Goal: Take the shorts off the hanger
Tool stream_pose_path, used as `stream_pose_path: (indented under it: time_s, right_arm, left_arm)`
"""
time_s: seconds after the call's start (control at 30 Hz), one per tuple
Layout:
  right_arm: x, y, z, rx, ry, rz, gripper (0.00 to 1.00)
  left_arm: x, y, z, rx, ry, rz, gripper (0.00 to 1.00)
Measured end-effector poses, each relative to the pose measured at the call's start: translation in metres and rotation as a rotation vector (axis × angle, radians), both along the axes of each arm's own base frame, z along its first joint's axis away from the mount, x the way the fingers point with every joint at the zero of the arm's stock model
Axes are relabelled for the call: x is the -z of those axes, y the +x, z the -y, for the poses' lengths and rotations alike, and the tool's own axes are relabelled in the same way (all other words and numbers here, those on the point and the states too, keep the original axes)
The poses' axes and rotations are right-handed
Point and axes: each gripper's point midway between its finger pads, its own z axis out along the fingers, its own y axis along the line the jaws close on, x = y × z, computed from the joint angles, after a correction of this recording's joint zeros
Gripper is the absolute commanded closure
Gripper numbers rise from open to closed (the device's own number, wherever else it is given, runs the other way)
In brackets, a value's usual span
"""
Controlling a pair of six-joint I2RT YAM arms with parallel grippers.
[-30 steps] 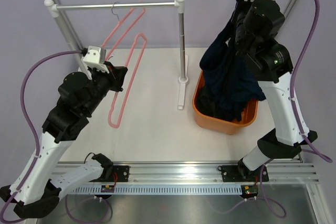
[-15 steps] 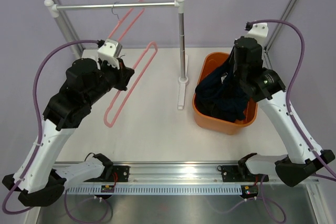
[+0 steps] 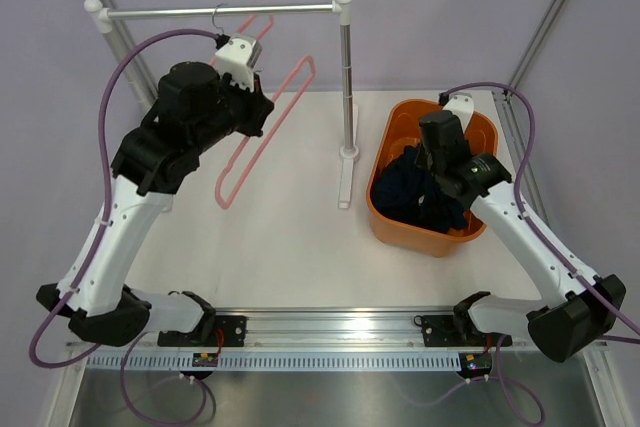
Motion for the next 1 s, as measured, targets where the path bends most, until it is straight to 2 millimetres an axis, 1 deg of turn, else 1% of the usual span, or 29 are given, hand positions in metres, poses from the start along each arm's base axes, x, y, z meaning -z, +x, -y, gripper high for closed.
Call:
stream_pose_path:
  time_s: [0.07, 0.1, 0.2, 0.33, 0.47, 0.6, 0.67, 0.73, 0.83, 0.9, 1.0]
  right_arm:
    - [0.006, -0.002, -0.004, -0.015, 0.017, -0.016, 0.65]
    - [0.009, -0.003, -0.007, -0.024, 0.029, -0.021, 0.51]
    - [0.015, -0.008, -0.013, -0.056, 0.065, -0.037, 0.26]
    - [0.015, -0.017, -0.017, -0.093, 0.097, -0.039, 0.11]
    - [0.006, -0.025, -0.022, -0.137, 0.131, -0.019, 0.07]
    - [-0.007, -0.034, -0.029, -0.193, 0.178, 0.011, 0.07]
    - [-0.013, -0.038, -0.034, -0.223, 0.206, 0.031, 0.07]
    - [-0.018, -0.043, -0.036, -0.247, 0.228, 0.049, 0.07]
    - [-0.022, -0.049, -0.039, -0.276, 0.249, 0.064, 0.07]
    - [-0.021, -0.050, -0.039, -0.284, 0.250, 0.069, 0.07]
    - [-0.015, -0.051, -0.039, -0.286, 0.241, 0.058, 0.07]
  left_arm:
    - [-0.002, 0.012, 0.003, -0.020, 0.009, -0.003, 1.00]
    - [-0.005, 0.019, 0.004, -0.030, 0.011, -0.003, 1.00]
    - [-0.017, 0.039, 0.007, -0.059, 0.003, 0.015, 1.00]
    - [-0.026, 0.068, 0.004, -0.105, -0.001, 0.025, 1.00]
    - [-0.023, 0.097, 0.001, -0.144, 0.003, 0.018, 1.00]
    - [-0.007, 0.119, -0.004, -0.177, 0.018, -0.009, 1.00]
    - [-0.004, 0.128, -0.006, -0.189, 0.017, -0.008, 1.00]
    - [-0.006, 0.136, -0.008, -0.200, 0.007, 0.011, 1.00]
    - [-0.018, 0.144, -0.009, -0.209, -0.020, 0.059, 1.00]
    - [-0.026, 0.149, -0.008, -0.213, -0.038, 0.091, 1.00]
    - [-0.030, 0.155, -0.006, -0.215, -0.048, 0.113, 1.00]
